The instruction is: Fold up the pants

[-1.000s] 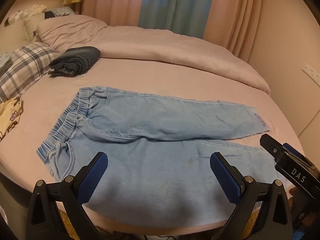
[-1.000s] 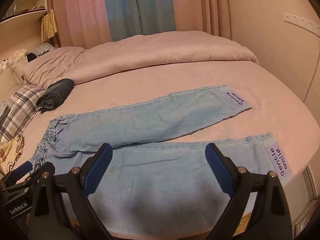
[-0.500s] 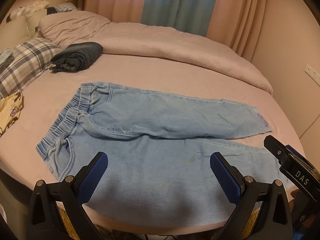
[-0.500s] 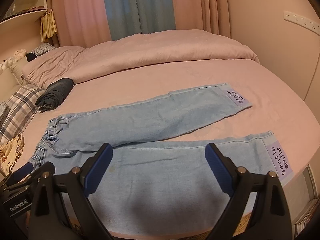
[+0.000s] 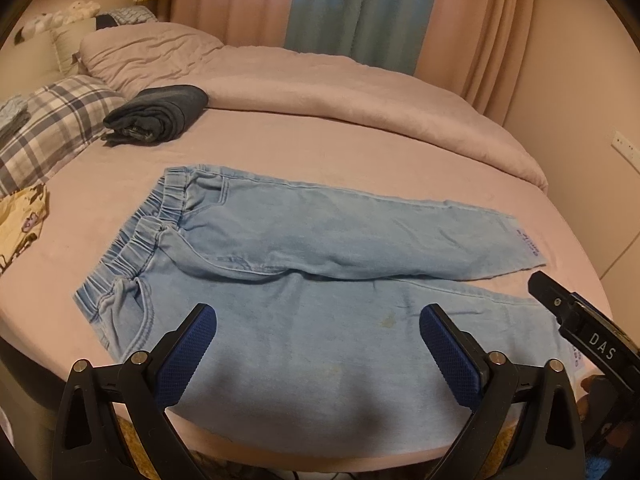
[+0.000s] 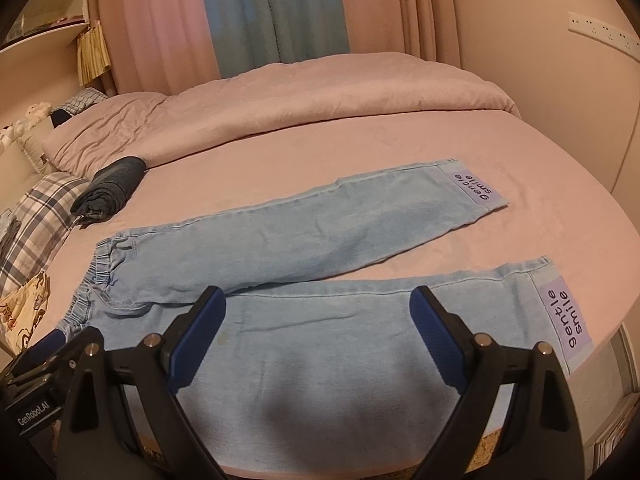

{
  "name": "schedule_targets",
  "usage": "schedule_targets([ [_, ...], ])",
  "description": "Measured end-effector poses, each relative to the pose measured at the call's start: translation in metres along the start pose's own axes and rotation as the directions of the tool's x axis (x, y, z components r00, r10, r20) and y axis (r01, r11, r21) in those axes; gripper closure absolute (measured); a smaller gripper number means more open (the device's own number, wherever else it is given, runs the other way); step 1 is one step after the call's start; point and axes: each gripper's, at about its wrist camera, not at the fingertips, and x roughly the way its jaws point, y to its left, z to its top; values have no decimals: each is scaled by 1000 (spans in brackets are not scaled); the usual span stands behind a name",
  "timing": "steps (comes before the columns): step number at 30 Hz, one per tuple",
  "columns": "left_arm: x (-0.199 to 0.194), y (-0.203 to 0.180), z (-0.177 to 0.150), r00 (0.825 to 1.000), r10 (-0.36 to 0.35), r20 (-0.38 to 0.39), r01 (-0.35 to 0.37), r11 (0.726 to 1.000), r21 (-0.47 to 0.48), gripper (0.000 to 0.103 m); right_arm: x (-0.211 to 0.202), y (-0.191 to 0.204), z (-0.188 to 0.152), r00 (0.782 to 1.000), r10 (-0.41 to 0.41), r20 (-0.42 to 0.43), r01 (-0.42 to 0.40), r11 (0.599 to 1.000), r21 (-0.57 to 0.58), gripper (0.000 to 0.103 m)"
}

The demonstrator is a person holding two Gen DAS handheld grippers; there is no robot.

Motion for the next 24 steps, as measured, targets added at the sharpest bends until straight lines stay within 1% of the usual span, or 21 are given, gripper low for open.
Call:
schedule_targets([
  [9, 6, 8, -2, 1000, -9, -4, 9, 1000, -11, 3, 6, 1, 1, 1000, 0, -9, 0, 1000, -1, 10],
  [14, 9, 13, -3, 1000, -10, -22, 9, 1000, -24, 3, 13, 0, 0, 1000, -6, -28, 6, 1000, -2, 10],
  [18, 14, 18, -2, 999, -5, -34, 4, 1000, -28, 4, 14, 0, 1, 1000, 7, -29, -7, 1000, 4, 10],
  [22, 22, 24, -3, 999, -19, -47, 17, 999, -42, 6, 18, -12, 2, 996, 71, -47, -68, 996, 62, 11],
  [24, 28, 27, -4, 998, -21, -59, 18, 998, -52, 10, 22, -18, 6, 997, 63, -53, -58, 994, 90, 12],
])
